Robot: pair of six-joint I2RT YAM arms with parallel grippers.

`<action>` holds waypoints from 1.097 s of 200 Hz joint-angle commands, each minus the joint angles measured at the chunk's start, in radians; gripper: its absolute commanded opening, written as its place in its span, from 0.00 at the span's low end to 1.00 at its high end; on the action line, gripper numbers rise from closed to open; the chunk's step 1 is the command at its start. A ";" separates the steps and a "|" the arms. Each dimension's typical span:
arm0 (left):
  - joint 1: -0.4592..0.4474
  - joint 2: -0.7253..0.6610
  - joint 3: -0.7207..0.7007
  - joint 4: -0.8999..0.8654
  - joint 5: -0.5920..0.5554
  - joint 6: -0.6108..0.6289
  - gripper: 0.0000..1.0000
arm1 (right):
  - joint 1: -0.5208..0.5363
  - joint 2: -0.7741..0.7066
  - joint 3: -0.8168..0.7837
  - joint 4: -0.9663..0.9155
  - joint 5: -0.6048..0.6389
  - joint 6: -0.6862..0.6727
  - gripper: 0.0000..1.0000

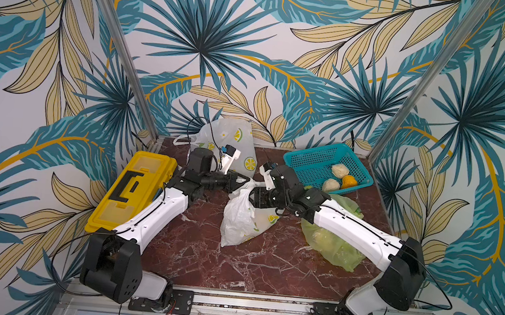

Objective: Place the pears into plastic bags & tie knots
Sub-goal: Tie the plastic bag at the center of the board.

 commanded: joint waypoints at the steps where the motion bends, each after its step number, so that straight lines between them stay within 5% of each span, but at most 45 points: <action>1: 0.002 -0.011 0.001 0.028 0.018 -0.005 0.00 | -0.011 -0.012 -0.012 0.003 -0.053 -0.014 0.35; 36: 0.020 -0.002 0.004 0.028 -0.005 -0.015 0.00 | -0.021 -0.073 -0.081 0.002 -0.017 -0.002 0.16; 122: 0.029 0.051 0.004 0.050 0.024 -0.043 0.00 | -0.033 -0.176 -0.130 -0.096 0.033 0.029 0.12; 167: 0.022 0.041 0.001 0.054 0.015 -0.046 0.00 | -0.034 -0.179 -0.153 -0.060 -0.030 0.003 0.55; 219: 0.010 0.044 0.009 0.054 0.013 -0.049 0.00 | -0.024 -0.078 -0.127 -0.024 -0.120 0.027 0.53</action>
